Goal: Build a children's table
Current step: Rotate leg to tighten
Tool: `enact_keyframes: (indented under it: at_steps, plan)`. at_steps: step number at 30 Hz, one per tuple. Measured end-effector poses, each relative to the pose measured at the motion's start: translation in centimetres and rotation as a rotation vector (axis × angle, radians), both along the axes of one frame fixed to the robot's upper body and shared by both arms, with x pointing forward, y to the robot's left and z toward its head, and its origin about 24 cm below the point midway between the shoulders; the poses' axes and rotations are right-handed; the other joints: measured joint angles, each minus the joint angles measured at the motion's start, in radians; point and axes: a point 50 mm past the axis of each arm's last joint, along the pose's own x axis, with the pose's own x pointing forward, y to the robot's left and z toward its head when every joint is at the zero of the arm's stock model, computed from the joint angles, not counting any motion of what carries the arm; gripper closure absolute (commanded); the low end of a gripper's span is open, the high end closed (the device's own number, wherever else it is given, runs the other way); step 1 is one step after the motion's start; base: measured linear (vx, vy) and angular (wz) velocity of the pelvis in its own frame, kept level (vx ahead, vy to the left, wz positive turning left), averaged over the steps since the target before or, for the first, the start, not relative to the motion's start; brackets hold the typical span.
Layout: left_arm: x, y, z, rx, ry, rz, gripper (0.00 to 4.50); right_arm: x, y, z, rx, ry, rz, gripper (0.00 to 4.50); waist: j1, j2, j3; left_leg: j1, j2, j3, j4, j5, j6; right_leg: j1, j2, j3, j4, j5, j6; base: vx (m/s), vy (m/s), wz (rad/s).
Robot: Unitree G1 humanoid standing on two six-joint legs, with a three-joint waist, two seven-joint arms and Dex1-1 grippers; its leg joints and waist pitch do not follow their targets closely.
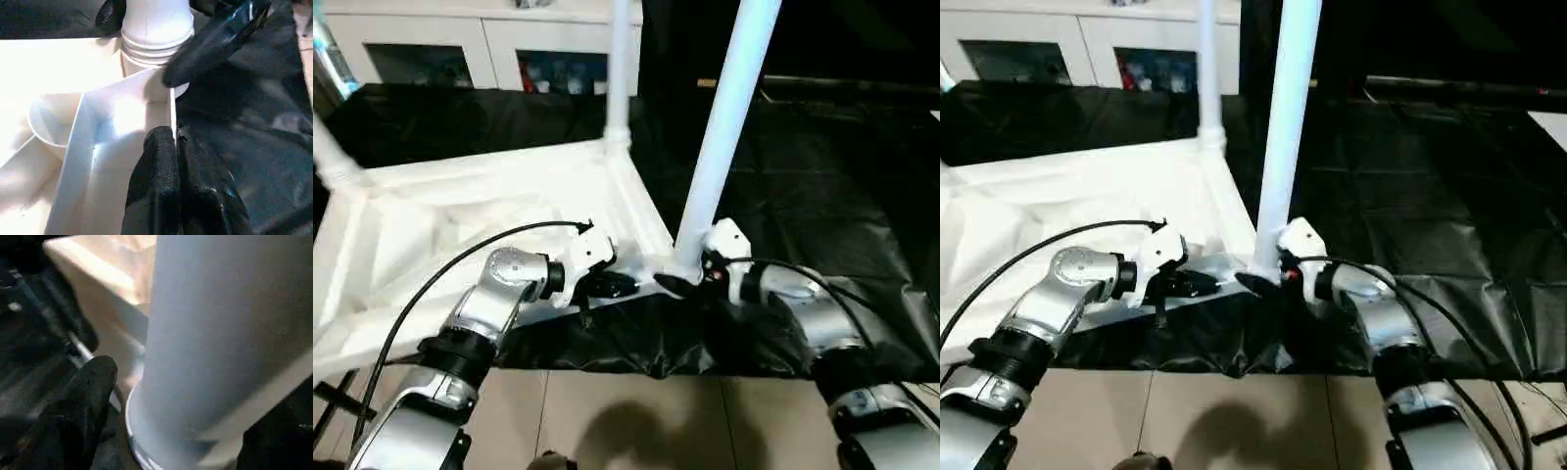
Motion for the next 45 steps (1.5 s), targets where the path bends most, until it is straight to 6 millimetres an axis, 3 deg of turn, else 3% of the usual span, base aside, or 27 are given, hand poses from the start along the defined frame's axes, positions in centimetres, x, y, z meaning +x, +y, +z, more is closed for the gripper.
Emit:
enact_keyframes:
  at_steps: [3, 11, 17, 26, 29, 32, 33, 34, 42, 45]
  plan:
    - [-0.2, 0.4, 0.1, 0.010, 0.025, -0.045, 4.50, -0.4, -0.4, 0.3, -0.025, 0.017, 0.069, 1.03, 0.003, 0.001, 0.000, 0.000, 0.000, 0.000, 0.000, 0.000, 0.000, 0.001, 0.000, 0.000, 0.000, 0.000, -0.001, 0.000, 0.000, 0.00]
    - [-0.5, 0.7, 0.1, 0.023, 0.062, -0.112, 4.50, -1.3, -0.8, 0.4, -0.036, 0.056, 0.151, 1.76, 0.007, 0.004, -0.002, 0.000, 0.000, 0.000, 0.001, 0.000, 0.000, 0.002, 0.000, 0.000, -0.001, 0.000, -0.001, 0.000, 0.000, 0.00]
    - [-0.5, 0.7, 0.0, 0.022, 0.064, -0.096, 4.50, -1.4, -0.3, 0.1, -0.023, 0.068, 0.135, 1.84, 0.007, 0.008, -0.004, 0.001, 0.000, 0.000, 0.001, 0.000, 0.000, 0.002, 0.000, 0.000, 0.000, 0.000, -0.001, 0.000, 0.000, 0.00]
    - [1.2, -0.9, -0.6, -0.010, 0.001, 0.179, 4.50, 1.2, 3.0, -1.2, 0.093, 0.023, -0.428, 1.85, -0.026, 0.008, -0.006, 0.008, -0.001, -0.001, -0.001, 0.000, -0.001, 0.003, 0.000, 0.001, 0.005, 0.001, -0.001, 0.000, 0.000, 0.00]
    - [1.4, -1.9, -0.8, -0.036, -0.009, 0.252, 4.50, 1.7, 4.0, -1.4, 0.122, 0.020, -0.600, 1.85, -0.026, 0.009, -0.006, 0.008, -0.001, -0.001, -0.001, 0.000, -0.001, 0.003, 0.000, 0.001, 0.005, 0.001, -0.001, 0.000, 0.000, 0.00]
    - [1.5, -2.5, -0.9, -0.044, -0.019, 0.287, 4.50, 2.0, 4.3, -1.4, 0.133, 0.019, -0.666, 1.85, -0.024, 0.010, -0.008, 0.008, -0.001, -0.001, -0.001, 0.000, -0.001, 0.003, 0.000, 0.001, 0.003, 0.000, 0.000, 0.000, 0.000, 0.00]
    - [1.5, -2.6, -0.9, -0.045, -0.019, 0.288, 4.50, 2.0, 4.2, -1.4, 0.133, 0.016, -0.669, 1.29, -0.024, 0.012, -0.009, 0.008, -0.001, -0.001, -0.001, 0.000, -0.001, 0.003, 0.000, 0.001, 0.002, 0.000, 0.000, 0.000, 0.000, 0.00]
    - [1.5, -2.7, -0.9, -0.044, -0.016, 0.280, 4.50, 2.0, 4.2, -1.3, 0.136, 0.006, -0.666, 1.15, -0.024, 0.013, -0.009, 0.007, -0.001, -0.001, -0.002, 0.000, -0.001, 0.003, 0.000, 0.001, 0.000, 0.000, 0.000, 0.000, 0.000, 0.00]
    - [1.3, -2.3, -0.9, -0.041, -0.015, 0.244, 4.50, 1.7, 4.1, -1.2, 0.154, 0.004, -0.577, 0.57, -0.025, 0.015, -0.010, 0.006, -0.002, -0.001, -0.003, 0.000, -0.001, 0.003, 0.000, 0.001, -0.003, 0.001, 0.000, 0.000, 0.000, 0.00]
    - [0.8, -2.1, -0.8, -0.038, -0.012, 0.168, 4.50, 1.3, 3.2, -1.2, 0.124, 0.011, -0.469, 0.57, -0.023, 0.015, -0.010, 0.004, -0.002, -0.001, -0.005, 0.000, -0.001, 0.002, 0.000, 0.000, -0.005, 0.000, 0.000, 0.000, 0.000, 0.00]
